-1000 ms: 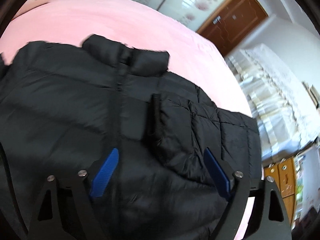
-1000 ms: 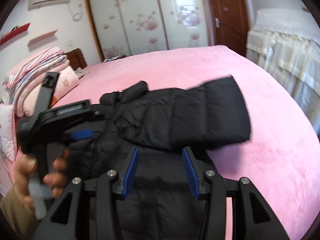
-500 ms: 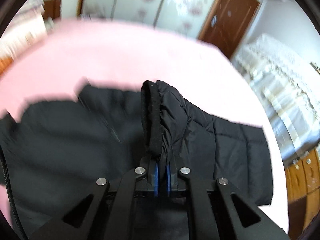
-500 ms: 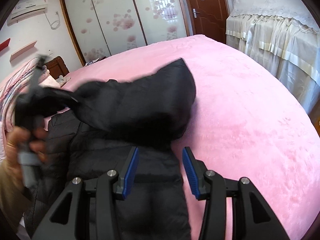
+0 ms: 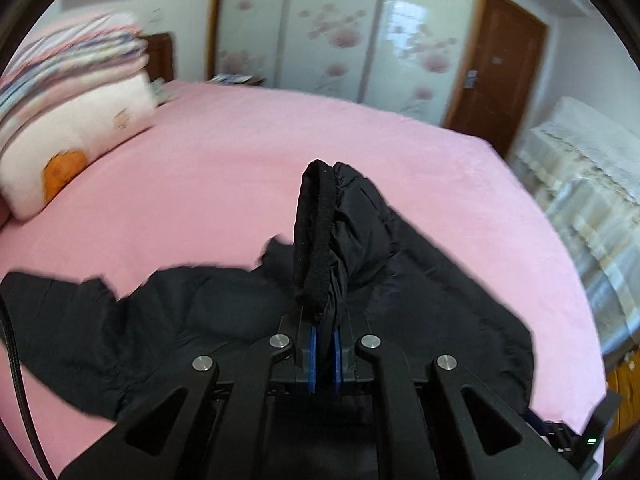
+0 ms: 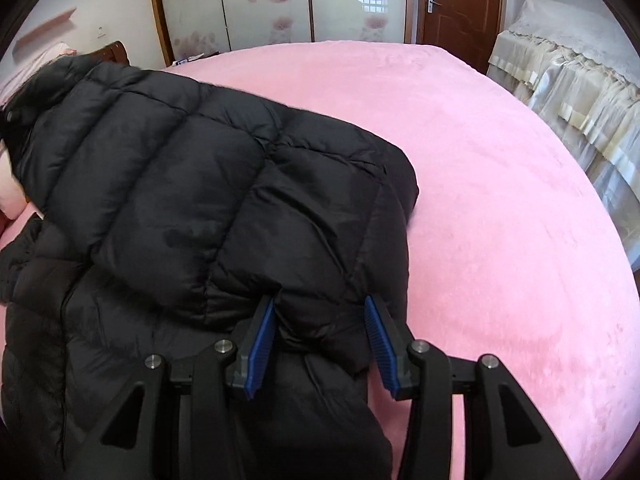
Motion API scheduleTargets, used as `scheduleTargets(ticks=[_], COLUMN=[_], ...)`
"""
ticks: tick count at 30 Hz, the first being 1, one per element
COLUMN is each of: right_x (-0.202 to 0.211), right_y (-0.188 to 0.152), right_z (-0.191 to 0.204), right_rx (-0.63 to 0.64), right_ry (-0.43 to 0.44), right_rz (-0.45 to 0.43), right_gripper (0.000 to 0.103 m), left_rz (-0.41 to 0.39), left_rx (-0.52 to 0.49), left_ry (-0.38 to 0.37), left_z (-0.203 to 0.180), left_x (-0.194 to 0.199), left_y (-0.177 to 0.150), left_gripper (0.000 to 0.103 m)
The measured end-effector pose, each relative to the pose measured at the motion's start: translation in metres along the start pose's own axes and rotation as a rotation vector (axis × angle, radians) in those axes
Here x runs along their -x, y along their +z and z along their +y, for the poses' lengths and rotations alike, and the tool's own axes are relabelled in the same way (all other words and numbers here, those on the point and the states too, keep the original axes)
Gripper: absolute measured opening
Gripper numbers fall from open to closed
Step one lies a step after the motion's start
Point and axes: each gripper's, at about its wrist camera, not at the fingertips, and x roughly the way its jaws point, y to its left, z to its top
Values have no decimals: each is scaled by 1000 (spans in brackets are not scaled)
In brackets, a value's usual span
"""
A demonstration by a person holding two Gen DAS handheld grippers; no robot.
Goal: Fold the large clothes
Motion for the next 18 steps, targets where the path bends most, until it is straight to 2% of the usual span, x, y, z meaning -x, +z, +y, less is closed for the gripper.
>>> scheduleTargets(ticks=[7, 10, 13, 15, 17, 18], right_x=[0, -5, -5, -1, 6, 11], right_y=[-4, -5, -9, -11, -11, -11], right_z=[9, 13, 17, 15, 10, 4], right_rx=[64, 94, 100, 83, 54, 33], right_ry=[8, -15, -18, -17, -9, 1], right_rz=[3, 9, 18, 20, 19, 15], right_gripper=[45, 45, 45, 45, 45, 45], left_rz=[156, 221, 219, 216, 220, 212], left_rx=[118, 83, 24, -2, -10, -14], left_ry=[143, 186, 205, 213, 186, 166], left_z=[61, 71, 65, 63, 62, 62], left_x=[-55, -81, -83, -76, -65, -54], left_y=[-55, -78, -88, -88, -85, -84], left_gripper=[5, 9, 15, 30, 68, 76])
